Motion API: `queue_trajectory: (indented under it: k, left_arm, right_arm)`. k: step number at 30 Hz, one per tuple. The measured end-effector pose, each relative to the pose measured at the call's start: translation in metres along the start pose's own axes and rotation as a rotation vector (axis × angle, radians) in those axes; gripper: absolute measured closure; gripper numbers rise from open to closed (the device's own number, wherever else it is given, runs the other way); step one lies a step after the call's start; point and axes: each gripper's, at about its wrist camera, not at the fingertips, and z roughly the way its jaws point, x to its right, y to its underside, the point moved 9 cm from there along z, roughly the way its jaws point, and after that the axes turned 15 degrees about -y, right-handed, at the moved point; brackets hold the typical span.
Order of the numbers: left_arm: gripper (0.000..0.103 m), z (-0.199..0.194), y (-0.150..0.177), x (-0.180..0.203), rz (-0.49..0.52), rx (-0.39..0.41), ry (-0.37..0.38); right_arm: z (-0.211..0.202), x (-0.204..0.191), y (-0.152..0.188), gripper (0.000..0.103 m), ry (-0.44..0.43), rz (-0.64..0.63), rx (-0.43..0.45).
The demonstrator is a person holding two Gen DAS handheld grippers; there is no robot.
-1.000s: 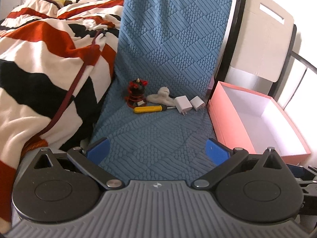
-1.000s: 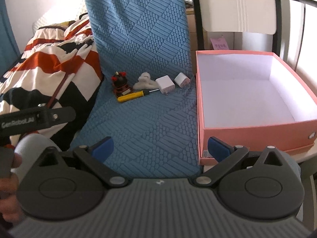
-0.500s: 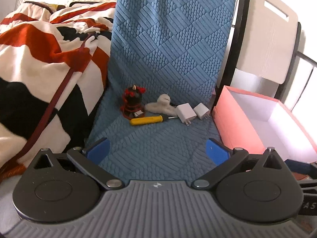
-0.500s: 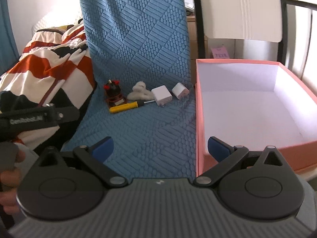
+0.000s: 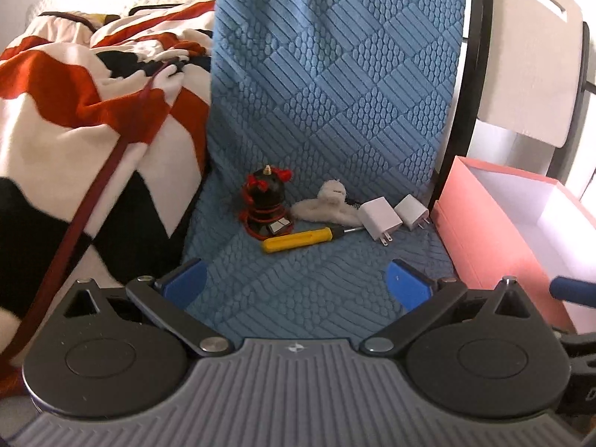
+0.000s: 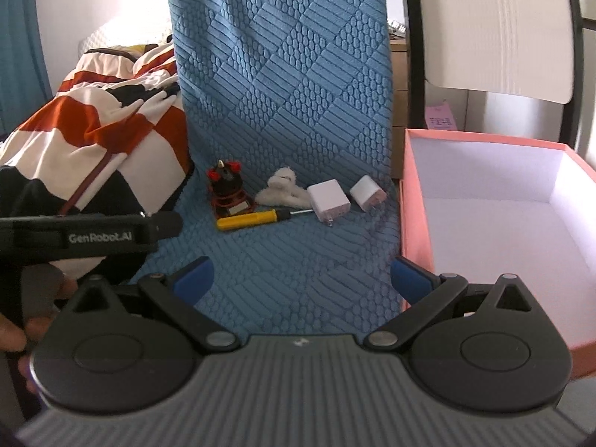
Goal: Organize rigid objects
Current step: 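Grasp the large white charger with the right gripper while the left gripper grasps the red-black toy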
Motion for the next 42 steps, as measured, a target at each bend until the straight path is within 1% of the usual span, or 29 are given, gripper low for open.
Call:
queue_trajectory:
  k: [5, 9, 11, 14, 17, 18, 21, 22, 23, 24, 25, 27, 28, 30, 33, 36, 39, 42]
  left_arm:
    - [0.000, 0.017, -0.004, 0.004, 0.029, -0.002, -0.009]
    - [0.000, 0.035, -0.010, 0.005, 0.021, -0.018, -0.004]
    - [0.000, 0.044, -0.011, 0.002, -0.005, -0.039, 0.002]
    - [0.000, 0.057, -0.010, 0.004, -0.033, -0.077, 0.042]
    - [0.000, 0.067, -0.012, 0.005, -0.021, -0.083, 0.024]
    - [0.000, 0.070, -0.013, 0.005, -0.017, -0.088, 0.020]
    - [0.000, 0.081, -0.015, 0.005, -0.018, -0.109, 0.021]
    - [0.000, 0.086, -0.017, 0.006, -0.015, -0.115, 0.024]
    - [0.000, 0.089, -0.018, 0.006, -0.008, -0.120, 0.021]
    - [0.000, 0.093, -0.020, 0.007, 0.007, -0.116, 0.015]
    - [0.000, 0.096, -0.022, 0.008, 0.021, -0.109, 0.006]
    - [0.000, 0.104, -0.025, 0.009, 0.027, -0.111, -0.008]
    - [0.003, 0.109, -0.027, 0.009, 0.019, -0.117, -0.003]
    - [0.007, 0.118, -0.029, 0.008, 0.007, -0.131, -0.006]
    - [0.012, 0.133, -0.036, 0.008, 0.017, -0.134, -0.026]
    - [0.015, 0.151, -0.044, 0.006, 0.008, -0.143, -0.036]
    - [0.018, 0.169, -0.048, 0.006, 0.006, -0.162, -0.047]
    - [0.018, 0.188, -0.052, 0.005, -0.006, -0.175, -0.059]
  right_arm:
    - [0.016, 0.005, -0.009, 0.000, -0.004, -0.013, -0.002]
    - [0.028, 0.012, -0.014, 0.000, -0.016, -0.010, -0.003]
    - [0.035, 0.015, -0.017, 0.000, -0.025, 0.008, -0.007]
    - [0.048, 0.018, -0.019, 0.000, -0.005, -0.011, -0.026]
    - [0.058, 0.021, -0.024, 0.001, -0.021, -0.009, -0.029]
    - [0.062, 0.023, -0.025, 0.005, -0.036, 0.009, -0.032]
    - [0.075, 0.029, -0.027, 0.007, -0.073, 0.066, -0.045]
    - [0.079, 0.030, -0.028, 0.010, -0.073, 0.075, -0.052]
    - [0.082, 0.030, -0.029, 0.014, -0.076, 0.069, -0.057]
    - [0.085, 0.029, -0.031, 0.022, -0.077, 0.053, -0.060]
    - [0.088, 0.029, -0.033, 0.027, -0.075, 0.032, -0.062]
    - [0.094, 0.030, -0.038, 0.030, -0.074, 0.014, -0.058]
    - [0.098, 0.033, -0.039, 0.033, -0.070, 0.011, -0.057]
    - [0.108, 0.037, -0.040, 0.037, -0.082, 0.020, -0.065]
    - [0.124, 0.043, -0.043, 0.042, -0.091, 0.032, -0.081]
    - [0.140, 0.046, -0.050, 0.042, -0.078, 0.002, -0.084]
    - [0.157, 0.053, -0.057, 0.043, -0.055, -0.027, -0.089]
    - [0.174, 0.061, -0.063, 0.044, -0.022, -0.065, -0.095]
